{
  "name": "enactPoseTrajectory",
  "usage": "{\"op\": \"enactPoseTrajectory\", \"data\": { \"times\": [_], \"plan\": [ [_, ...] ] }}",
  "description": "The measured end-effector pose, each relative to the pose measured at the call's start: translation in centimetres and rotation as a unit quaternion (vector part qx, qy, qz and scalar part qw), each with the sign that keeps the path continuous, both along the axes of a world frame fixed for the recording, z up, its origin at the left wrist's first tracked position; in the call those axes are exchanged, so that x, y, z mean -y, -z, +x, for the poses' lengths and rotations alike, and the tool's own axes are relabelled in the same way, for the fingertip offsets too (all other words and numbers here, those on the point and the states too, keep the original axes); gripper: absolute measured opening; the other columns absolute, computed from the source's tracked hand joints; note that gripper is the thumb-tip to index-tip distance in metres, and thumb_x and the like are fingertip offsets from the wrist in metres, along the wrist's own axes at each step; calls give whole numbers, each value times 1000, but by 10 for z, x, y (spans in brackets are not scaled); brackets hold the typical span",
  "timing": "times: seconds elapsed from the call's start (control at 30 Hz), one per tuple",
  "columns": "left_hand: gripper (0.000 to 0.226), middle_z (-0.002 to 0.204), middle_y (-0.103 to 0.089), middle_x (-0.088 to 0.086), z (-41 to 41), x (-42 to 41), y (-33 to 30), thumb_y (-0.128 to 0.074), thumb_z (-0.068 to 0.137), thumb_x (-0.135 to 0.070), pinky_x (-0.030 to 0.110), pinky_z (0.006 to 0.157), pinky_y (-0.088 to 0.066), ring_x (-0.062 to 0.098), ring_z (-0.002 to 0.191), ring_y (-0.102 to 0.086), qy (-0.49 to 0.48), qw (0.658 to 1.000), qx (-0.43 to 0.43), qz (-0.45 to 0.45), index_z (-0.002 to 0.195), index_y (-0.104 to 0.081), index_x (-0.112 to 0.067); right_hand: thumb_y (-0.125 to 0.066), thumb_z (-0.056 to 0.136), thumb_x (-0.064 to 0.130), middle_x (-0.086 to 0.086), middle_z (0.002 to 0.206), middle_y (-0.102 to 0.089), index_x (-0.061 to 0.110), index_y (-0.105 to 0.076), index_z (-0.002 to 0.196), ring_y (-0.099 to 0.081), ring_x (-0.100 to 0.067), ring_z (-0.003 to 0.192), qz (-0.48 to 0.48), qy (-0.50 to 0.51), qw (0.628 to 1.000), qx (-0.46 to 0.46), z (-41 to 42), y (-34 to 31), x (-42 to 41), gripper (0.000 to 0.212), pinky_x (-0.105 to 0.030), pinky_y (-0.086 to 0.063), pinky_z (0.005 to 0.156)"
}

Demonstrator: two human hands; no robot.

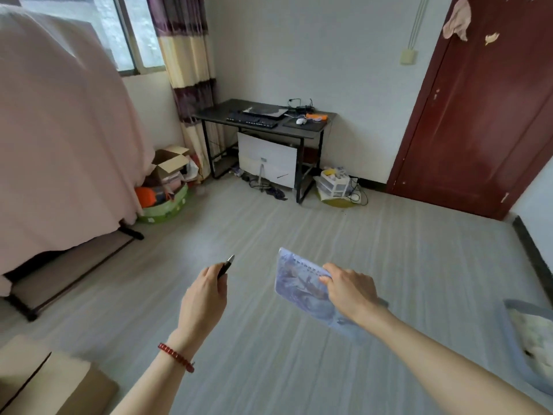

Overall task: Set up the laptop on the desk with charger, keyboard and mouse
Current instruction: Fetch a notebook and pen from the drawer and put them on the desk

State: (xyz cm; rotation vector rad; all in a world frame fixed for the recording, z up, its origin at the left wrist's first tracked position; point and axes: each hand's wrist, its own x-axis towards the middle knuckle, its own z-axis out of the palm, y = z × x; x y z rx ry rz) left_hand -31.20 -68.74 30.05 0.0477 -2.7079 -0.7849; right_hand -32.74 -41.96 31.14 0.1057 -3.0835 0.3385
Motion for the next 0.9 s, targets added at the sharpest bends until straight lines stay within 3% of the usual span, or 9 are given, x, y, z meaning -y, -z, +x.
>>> {"op": "enactPoseTrajectory", "data": {
  "times": [0.2,0.37,0.5,0.57,0.7,0.77,0.9],
  "plan": [
    [21,99,-60,6,-195,66,10,-44,95,-17,38,67,-45,29,83,-57,-44,999,-13,27,110,-57,-10,-39,97,34,-11,100,-68,16,-51,104,-62,-34,91,-33,-31,999,-14,-205,21,72,23,-33,-37,64],
    [8,81,-56,2,-352,115,7,-47,92,-16,37,62,-42,26,73,-54,-38,998,7,59,94,-52,-10,-39,97,36,-8,100,-68,19,-54,106,-61,-31,90,-49,-51,997,10,-364,8,121,24,-33,-44,70],
    [16,74,-47,-13,-474,132,-3,-62,85,-20,22,55,-31,6,63,-45,37,998,10,54,83,-47,-18,-46,93,39,3,97,-67,25,-59,97,-60,-25,91,-49,-100,994,13,-479,-7,147,19,-30,-38,68],
    [21,76,-44,-20,-533,135,-7,-67,81,-31,15,56,-30,0,68,-44,92,995,5,36,84,-47,-27,-50,91,40,7,100,-66,29,-62,96,-59,-22,95,-41,-130,991,12,-534,-8,160,17,-28,-31,67],
    [33,80,-40,-22,-659,147,-3,-70,70,-50,18,59,-39,-1,73,-41,169,985,19,-36,97,-60,-33,-54,88,40,5,96,-66,27,-67,96,-55,-17,96,-26,-210,977,-15,-661,0,192,21,-26,-28,71],
    [33,80,-42,-16,-715,156,-1,-70,71,-49,24,61,-45,1,74,-43,199,977,24,-77,99,-65,-32,-55,87,41,4,95,-66,25,-69,97,-53,-17,95,-26,-231,972,-25,-722,3,208,23,-27,-30,77],
    [22,82,-56,-8,-836,186,-3,-64,80,-43,22,59,-40,9,80,-55,179,975,6,-131,98,-68,-32,-57,87,39,3,96,-68,23,-70,99,-53,-17,96,-41,-247,967,-54,-856,0,246,24,-27,-28,85]
  ]
}}
